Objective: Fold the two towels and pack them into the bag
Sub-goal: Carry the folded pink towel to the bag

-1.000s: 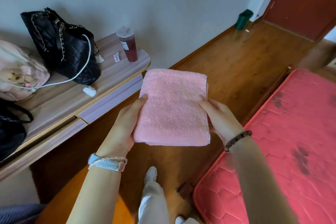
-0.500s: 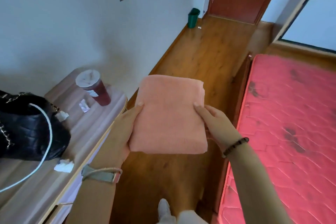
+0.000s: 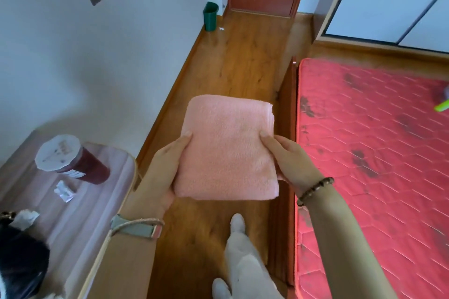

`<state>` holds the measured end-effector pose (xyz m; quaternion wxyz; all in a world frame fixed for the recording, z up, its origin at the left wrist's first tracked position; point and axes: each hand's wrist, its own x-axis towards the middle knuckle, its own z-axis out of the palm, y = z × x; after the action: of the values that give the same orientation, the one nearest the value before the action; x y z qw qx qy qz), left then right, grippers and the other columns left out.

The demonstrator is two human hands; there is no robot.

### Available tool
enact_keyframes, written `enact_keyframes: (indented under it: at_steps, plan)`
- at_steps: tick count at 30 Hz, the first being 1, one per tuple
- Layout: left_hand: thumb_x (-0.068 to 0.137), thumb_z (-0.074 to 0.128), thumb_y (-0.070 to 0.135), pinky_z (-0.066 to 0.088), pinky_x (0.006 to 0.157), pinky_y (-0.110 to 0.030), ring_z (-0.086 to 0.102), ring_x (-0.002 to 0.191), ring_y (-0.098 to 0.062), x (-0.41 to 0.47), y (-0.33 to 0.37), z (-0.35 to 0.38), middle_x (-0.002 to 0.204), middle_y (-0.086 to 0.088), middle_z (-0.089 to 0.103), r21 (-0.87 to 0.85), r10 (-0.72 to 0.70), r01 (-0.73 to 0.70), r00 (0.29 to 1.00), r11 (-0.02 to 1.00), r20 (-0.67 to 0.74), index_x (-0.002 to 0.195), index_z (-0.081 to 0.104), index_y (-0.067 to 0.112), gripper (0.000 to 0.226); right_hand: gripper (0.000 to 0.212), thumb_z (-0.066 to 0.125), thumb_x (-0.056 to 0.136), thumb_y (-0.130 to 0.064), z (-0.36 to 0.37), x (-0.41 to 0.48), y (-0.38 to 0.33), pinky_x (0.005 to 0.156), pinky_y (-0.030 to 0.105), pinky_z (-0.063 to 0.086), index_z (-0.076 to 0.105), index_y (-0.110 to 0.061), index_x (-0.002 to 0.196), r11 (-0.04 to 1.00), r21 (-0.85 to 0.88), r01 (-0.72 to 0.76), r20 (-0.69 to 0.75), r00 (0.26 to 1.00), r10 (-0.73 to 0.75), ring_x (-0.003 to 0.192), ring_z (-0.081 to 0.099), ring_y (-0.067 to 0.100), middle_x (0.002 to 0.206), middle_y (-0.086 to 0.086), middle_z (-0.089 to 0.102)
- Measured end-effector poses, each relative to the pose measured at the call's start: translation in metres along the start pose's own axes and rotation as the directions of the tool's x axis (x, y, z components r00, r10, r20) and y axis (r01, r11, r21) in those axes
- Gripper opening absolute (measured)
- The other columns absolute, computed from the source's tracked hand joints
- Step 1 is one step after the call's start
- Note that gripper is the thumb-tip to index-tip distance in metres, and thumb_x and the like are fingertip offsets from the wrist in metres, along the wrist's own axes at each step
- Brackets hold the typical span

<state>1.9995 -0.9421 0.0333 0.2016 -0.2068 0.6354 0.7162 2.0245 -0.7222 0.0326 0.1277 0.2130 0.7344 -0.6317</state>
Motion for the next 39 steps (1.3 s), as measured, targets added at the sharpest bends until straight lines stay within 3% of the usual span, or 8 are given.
enact_keyframes:
  at_steps: [5, 9, 13, 18, 25, 31, 36, 39]
  plan:
    - [0.096, 0.055, 0.044, 0.053, 0.066, -0.036, 0.067, 0.084, -0.021, 0.040, 0.023, 0.026, 0.090, -0.001, 0.070, 0.043, 0.016, -0.017, 1.000, 0.999, 0.027, 0.096, 0.064, 0.026, 0.020, 0.041, 0.052, 0.096, -0.048, -0.016, 0.040, -0.015, 0.087, 0.049, 0.058, 0.066, -0.012, 0.110, 0.999, 0.040, -0.012, -0.045, 0.999, 0.013, 0.102, 0.069, 0.032, 0.115, 0.017, 0.069]
    - [0.096, 0.054, 0.045, 0.055, 0.066, -0.036, 0.067, 0.087, -0.021, 0.081, 0.050, 0.051, 0.094, -0.002, 0.069, 0.086, 0.033, -0.038, 0.997, 0.996, 0.065, 0.098, 0.063, 0.027, 0.020, 0.040, 0.053, 0.095, -0.048, -0.035, 0.082, -0.034, 0.087, 0.048, 0.059, 0.066, -0.012, 0.110, 0.996, 0.086, -0.004, -0.066, 0.998, 0.009, 0.102, 0.070, 0.030, 0.115, 0.016, 0.070]
    - [0.096, 0.053, 0.047, 0.055, 0.054, -0.028, 0.069, 0.082, -0.016, 0.116, 0.074, 0.075, 0.092, 0.001, 0.070, 0.113, 0.042, -0.051, 0.996, 0.992, 0.080, 0.100, 0.062, 0.028, 0.021, 0.041, 0.053, 0.095, -0.049, -0.055, 0.119, -0.053, 0.086, 0.046, 0.059, 0.066, -0.014, 0.111, 0.994, 0.112, -0.003, -0.069, 0.998, 0.011, 0.099, 0.071, 0.027, 0.113, 0.012, 0.072]
    - [0.095, 0.054, 0.046, 0.060, 0.069, -0.038, 0.071, 0.095, -0.026, 0.153, 0.098, 0.100, 0.105, -0.006, 0.072, 0.128, 0.022, -0.034, 0.995, 0.991, 0.094, 0.108, 0.065, 0.025, 0.027, 0.039, 0.054, 0.094, -0.049, -0.079, 0.159, -0.073, 0.082, 0.040, 0.061, 0.067, -0.017, 0.110, 0.992, 0.126, 0.004, -0.062, 0.998, 0.004, 0.093, 0.073, 0.018, 0.107, 0.003, 0.074]
    - [0.094, 0.057, 0.047, 0.058, 0.087, -0.055, 0.070, 0.103, -0.033, 0.201, 0.122, 0.127, 0.113, -0.012, 0.071, 0.132, -0.015, -0.003, 0.990, 0.991, 0.138, 0.111, 0.066, 0.023, 0.031, 0.037, 0.054, 0.094, -0.048, -0.100, 0.203, -0.091, 0.081, 0.039, 0.061, 0.068, -0.018, 0.110, 0.990, 0.143, -0.006, -0.096, 0.995, 0.020, 0.094, 0.073, 0.020, 0.107, 0.004, 0.074]
    - [0.094, 0.056, 0.048, 0.059, 0.084, -0.047, 0.069, 0.105, -0.031, 0.250, 0.146, 0.148, 0.114, -0.010, 0.069, 0.172, -0.013, -0.021, 0.981, 0.985, 0.192, 0.118, 0.063, 0.023, 0.035, 0.036, 0.055, 0.093, -0.049, -0.116, 0.244, -0.105, 0.081, 0.040, 0.060, 0.068, -0.020, 0.111, 0.984, 0.180, -0.010, -0.130, 0.991, 0.034, 0.094, 0.073, 0.019, 0.106, 0.002, 0.075]
    - [0.093, 0.055, 0.052, 0.056, 0.092, -0.052, 0.067, 0.107, -0.031, 0.298, 0.175, 0.166, 0.116, -0.009, 0.068, 0.227, -0.031, -0.021, 0.975, 0.974, 0.222, 0.117, 0.064, 0.027, 0.036, 0.034, 0.055, 0.094, -0.048, -0.123, 0.287, -0.125, 0.072, 0.032, 0.058, 0.068, -0.021, 0.109, 0.980, 0.198, 0.002, -0.170, 0.985, 0.032, 0.086, 0.073, 0.014, 0.100, -0.001, 0.075]
    - [0.093, 0.054, 0.053, 0.054, 0.096, -0.052, 0.067, 0.107, -0.028, 0.335, 0.197, 0.176, 0.116, -0.006, 0.069, 0.259, -0.030, -0.033, 0.971, 0.965, 0.236, 0.113, 0.064, 0.031, 0.032, 0.033, 0.055, 0.094, -0.047, -0.125, 0.319, -0.141, 0.073, 0.033, 0.058, 0.068, -0.021, 0.109, 0.974, 0.225, 0.010, -0.194, 0.980, 0.034, 0.088, 0.074, 0.015, 0.102, -0.001, 0.076]
